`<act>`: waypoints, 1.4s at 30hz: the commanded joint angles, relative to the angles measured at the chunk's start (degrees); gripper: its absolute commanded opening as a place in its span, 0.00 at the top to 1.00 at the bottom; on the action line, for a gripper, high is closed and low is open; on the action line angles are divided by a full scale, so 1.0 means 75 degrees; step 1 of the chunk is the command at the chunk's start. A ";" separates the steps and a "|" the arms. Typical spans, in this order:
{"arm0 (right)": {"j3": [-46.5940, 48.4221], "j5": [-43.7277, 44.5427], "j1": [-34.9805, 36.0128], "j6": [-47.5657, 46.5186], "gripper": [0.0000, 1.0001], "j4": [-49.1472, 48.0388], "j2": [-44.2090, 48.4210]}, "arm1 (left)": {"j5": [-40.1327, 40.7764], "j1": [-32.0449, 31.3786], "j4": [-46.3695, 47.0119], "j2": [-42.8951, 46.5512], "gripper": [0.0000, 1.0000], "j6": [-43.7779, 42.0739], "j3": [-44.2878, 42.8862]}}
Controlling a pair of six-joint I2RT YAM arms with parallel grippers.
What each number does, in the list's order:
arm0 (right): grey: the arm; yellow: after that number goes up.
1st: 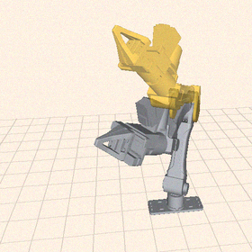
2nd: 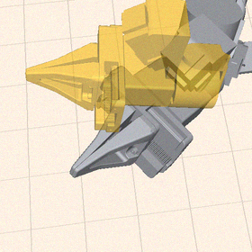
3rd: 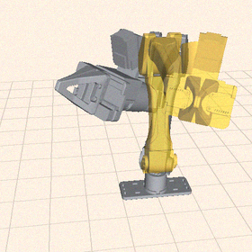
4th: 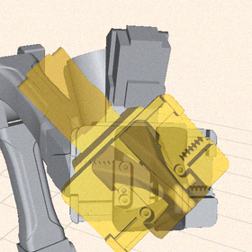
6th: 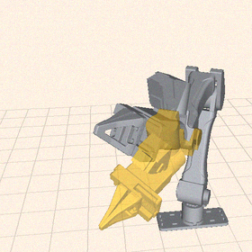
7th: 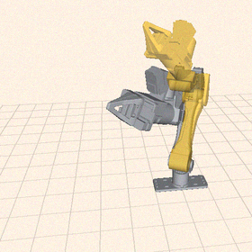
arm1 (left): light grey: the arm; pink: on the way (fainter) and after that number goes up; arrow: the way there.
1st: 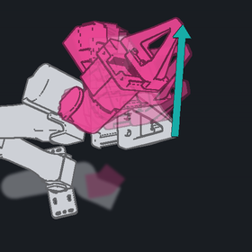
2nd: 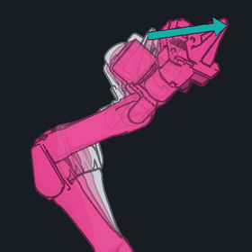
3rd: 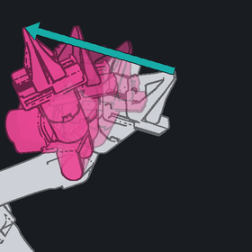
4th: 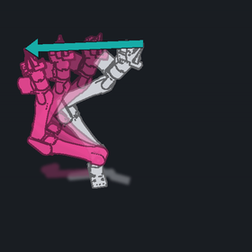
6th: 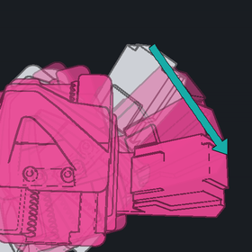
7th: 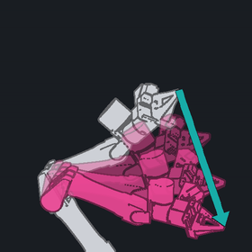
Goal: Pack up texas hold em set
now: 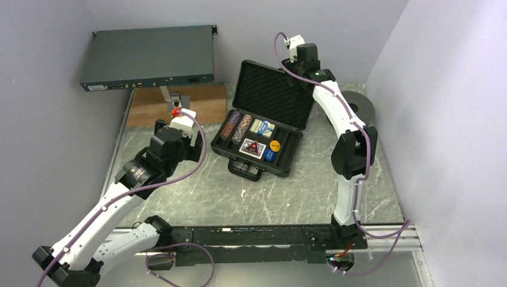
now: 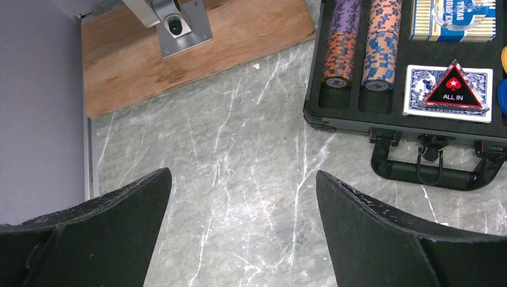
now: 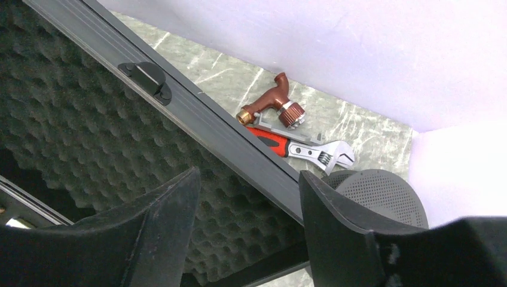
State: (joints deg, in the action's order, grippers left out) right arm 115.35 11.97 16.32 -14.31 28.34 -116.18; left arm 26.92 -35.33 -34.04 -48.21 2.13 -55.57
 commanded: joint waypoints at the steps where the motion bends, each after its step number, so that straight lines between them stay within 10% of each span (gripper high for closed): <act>1: 0.0368 0.0182 -0.0031 -0.0045 0.38 -0.0329 -0.0126 | 0.0138 0.0023 0.0231 -0.0061 0.03 -0.0094 -0.0008; 30: 0.0052 0.0501 -0.0020 -0.0125 0.52 -0.0435 -0.0502 | 0.0220 0.0023 0.0220 -0.0018 0.03 -0.0097 -0.0008; 42: 0.0141 0.0489 0.0008 0.0101 0.74 -0.0278 -0.0335 | 0.0242 0.0023 0.0225 -0.0030 0.03 -0.0109 -0.0006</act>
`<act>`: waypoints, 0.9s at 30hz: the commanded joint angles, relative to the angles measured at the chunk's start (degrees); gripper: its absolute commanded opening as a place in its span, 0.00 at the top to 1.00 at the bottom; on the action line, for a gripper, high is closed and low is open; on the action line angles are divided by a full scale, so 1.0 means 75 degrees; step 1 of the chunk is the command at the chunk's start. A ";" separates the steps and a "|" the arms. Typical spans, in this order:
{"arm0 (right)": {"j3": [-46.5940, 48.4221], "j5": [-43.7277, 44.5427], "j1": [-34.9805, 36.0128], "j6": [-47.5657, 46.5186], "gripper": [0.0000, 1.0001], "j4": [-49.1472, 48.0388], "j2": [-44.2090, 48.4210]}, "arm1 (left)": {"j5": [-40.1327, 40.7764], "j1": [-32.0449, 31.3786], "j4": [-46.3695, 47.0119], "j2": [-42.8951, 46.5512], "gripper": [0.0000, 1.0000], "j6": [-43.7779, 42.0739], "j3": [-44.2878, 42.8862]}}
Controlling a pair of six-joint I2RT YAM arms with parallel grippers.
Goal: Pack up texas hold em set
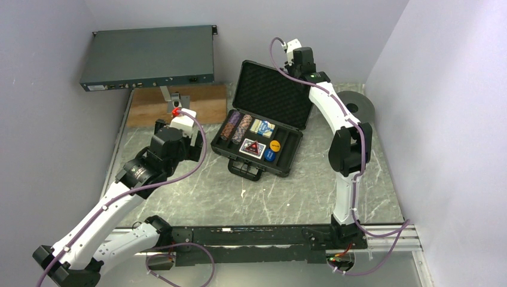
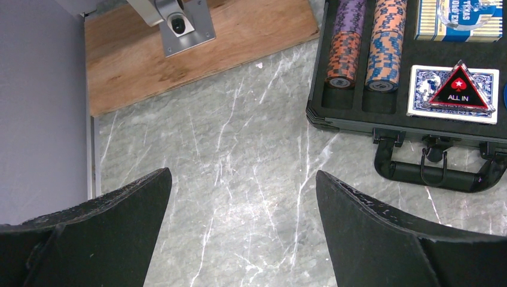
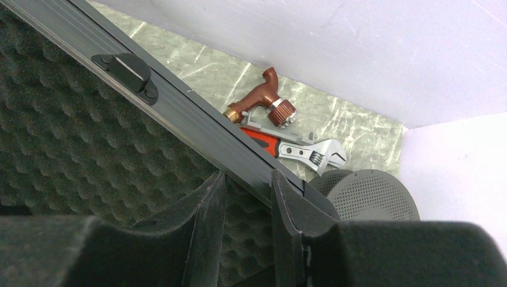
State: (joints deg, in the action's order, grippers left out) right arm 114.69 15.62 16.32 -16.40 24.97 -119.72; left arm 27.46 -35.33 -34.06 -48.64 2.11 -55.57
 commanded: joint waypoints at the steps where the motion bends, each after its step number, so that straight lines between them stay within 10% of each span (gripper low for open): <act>1: 0.0238 -0.0032 0.0028 0.0419 0.74 0.0209 0.0199 | 0.0164 0.0023 0.0220 0.0026 0.03 -0.0105 -0.0008; 27: -0.2025 0.1139 0.1844 0.1370 0.73 0.0669 0.2374 | 0.0131 0.0023 0.0218 0.0157 0.03 -0.0094 -0.0019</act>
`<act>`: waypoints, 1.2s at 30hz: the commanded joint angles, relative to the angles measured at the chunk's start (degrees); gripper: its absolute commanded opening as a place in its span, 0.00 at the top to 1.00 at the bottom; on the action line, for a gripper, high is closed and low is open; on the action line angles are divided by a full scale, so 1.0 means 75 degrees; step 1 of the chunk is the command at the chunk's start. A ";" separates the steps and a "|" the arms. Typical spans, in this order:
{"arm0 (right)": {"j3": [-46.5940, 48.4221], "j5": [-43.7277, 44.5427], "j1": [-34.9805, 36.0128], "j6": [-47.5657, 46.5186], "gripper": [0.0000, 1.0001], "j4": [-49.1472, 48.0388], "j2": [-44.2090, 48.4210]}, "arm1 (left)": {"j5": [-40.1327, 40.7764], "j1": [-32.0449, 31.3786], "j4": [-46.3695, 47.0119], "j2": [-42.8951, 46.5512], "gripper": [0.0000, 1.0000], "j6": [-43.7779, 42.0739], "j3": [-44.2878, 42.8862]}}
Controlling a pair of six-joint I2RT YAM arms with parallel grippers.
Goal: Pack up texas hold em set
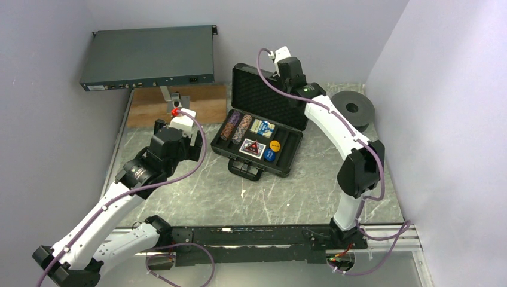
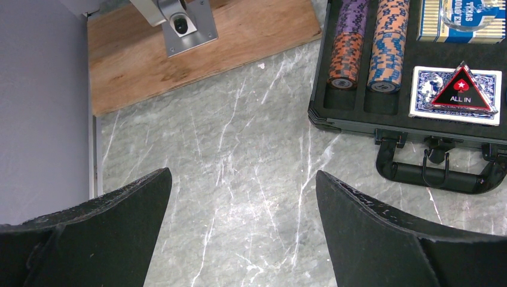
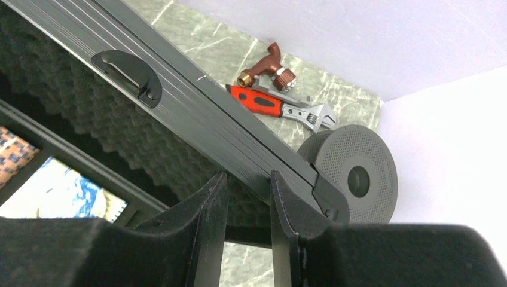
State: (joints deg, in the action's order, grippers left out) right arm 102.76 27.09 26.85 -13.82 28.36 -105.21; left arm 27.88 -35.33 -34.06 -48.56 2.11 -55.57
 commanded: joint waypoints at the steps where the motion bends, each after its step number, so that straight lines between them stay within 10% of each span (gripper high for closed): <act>1: -0.0569 -0.0462 0.0483 0.1088 0.73 0.0209 0.0542 | 0.0076 0.0023 0.0213 0.0155 0.03 -0.0094 -0.0026; 36: -0.2952 -0.3347 0.0902 0.3229 0.66 0.0743 0.2413 | 0.0077 0.0023 0.0206 0.0263 0.04 -0.0095 -0.0034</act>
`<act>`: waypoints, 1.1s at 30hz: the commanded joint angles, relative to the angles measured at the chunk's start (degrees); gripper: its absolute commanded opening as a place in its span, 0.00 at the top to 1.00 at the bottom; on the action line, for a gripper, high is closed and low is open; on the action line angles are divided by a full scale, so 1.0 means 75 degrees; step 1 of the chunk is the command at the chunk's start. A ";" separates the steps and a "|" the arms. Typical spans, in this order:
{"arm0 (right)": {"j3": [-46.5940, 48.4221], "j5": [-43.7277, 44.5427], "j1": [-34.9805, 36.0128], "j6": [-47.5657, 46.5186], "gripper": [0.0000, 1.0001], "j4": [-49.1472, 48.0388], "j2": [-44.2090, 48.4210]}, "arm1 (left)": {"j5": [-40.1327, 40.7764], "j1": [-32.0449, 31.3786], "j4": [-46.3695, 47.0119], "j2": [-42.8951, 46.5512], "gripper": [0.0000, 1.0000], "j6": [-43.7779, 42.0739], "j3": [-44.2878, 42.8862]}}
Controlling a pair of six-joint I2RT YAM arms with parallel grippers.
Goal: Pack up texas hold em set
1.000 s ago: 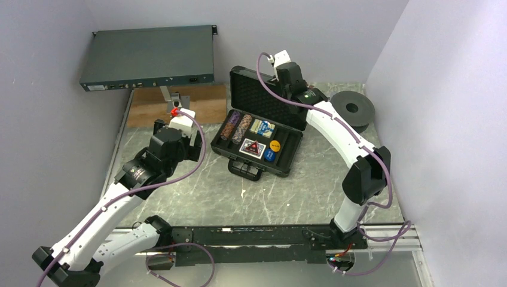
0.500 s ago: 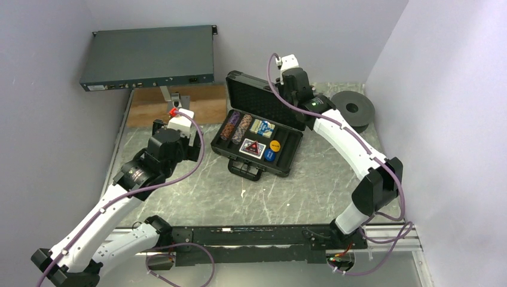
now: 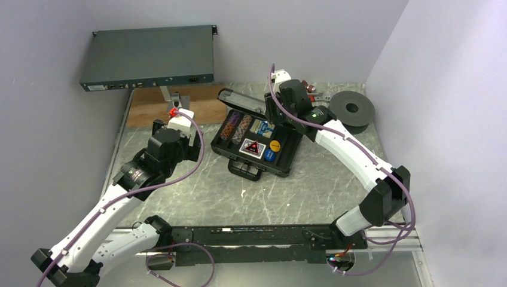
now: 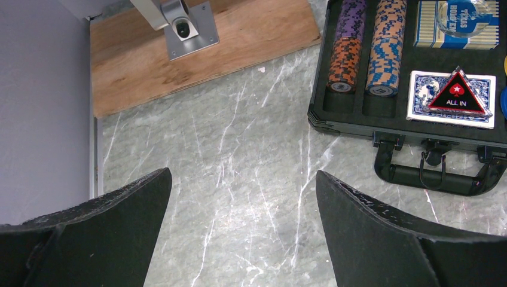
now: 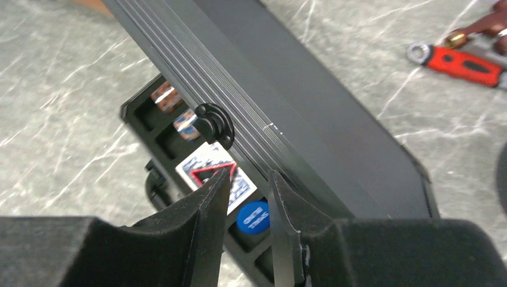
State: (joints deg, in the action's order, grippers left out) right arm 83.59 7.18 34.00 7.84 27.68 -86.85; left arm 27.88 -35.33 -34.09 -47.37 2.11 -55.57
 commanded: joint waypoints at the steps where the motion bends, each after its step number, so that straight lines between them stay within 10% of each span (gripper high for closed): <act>1: -0.0408 -0.0763 -0.0054 0.0368 0.66 0.0822 0.0026 | 0.0079 0.0023 0.0210 0.0106 0.04 -0.0100 -0.0032; 33: -0.0058 -0.1903 -0.0042 0.0941 0.53 0.0715 -0.0419 | 0.0104 0.0025 0.0213 0.0153 0.03 -0.0106 -0.0025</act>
State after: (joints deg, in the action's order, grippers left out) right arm 82.56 -6.13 33.78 13.54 34.22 -88.16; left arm 27.90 -35.33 -34.09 -47.33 2.11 -55.57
